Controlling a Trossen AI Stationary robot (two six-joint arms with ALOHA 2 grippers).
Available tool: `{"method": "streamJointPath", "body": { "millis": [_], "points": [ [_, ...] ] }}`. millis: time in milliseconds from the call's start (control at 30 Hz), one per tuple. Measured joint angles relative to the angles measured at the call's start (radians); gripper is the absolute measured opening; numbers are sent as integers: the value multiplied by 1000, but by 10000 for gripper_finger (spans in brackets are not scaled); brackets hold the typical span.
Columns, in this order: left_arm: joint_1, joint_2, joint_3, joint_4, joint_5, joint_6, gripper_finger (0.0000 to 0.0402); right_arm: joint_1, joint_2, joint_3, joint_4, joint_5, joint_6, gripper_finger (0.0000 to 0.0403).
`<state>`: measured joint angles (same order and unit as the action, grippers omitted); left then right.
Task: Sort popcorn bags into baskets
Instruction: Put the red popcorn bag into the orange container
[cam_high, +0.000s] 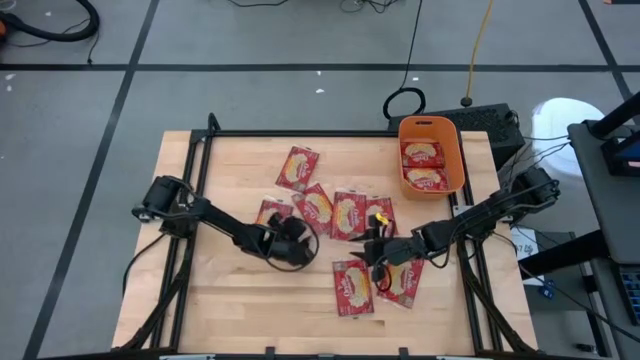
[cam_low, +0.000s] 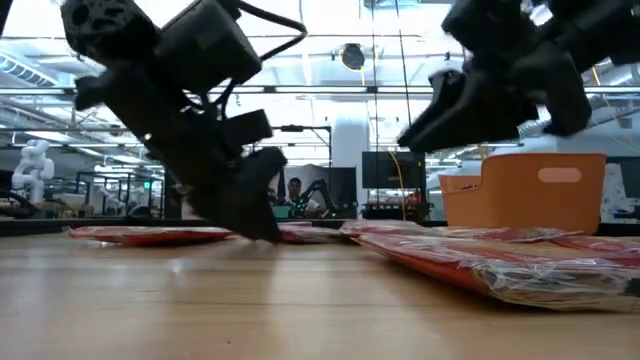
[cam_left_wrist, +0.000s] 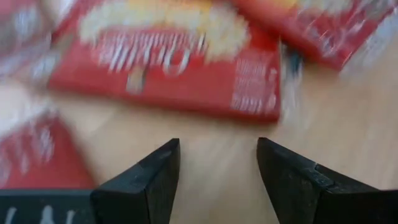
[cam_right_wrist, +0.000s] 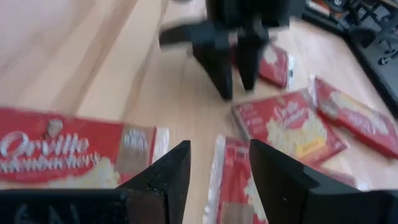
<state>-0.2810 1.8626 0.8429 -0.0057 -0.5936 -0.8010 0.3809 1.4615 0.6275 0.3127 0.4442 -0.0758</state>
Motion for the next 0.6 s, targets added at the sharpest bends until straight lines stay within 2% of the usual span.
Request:
{"method": "streamJointPath", "body": {
  "millis": [100,333,600],
  "points": [
    [-37,-48,0,-139,37,-67,216,0,0,-30,28,0,10,155],
    [-146,-155,1,-311,40,-120,216,0,-1,-68,111,0,10,155],
    [-258,-174,-2,-558,23,-124,216,0,0,-69,164,0,-17,155]
  ]
}}
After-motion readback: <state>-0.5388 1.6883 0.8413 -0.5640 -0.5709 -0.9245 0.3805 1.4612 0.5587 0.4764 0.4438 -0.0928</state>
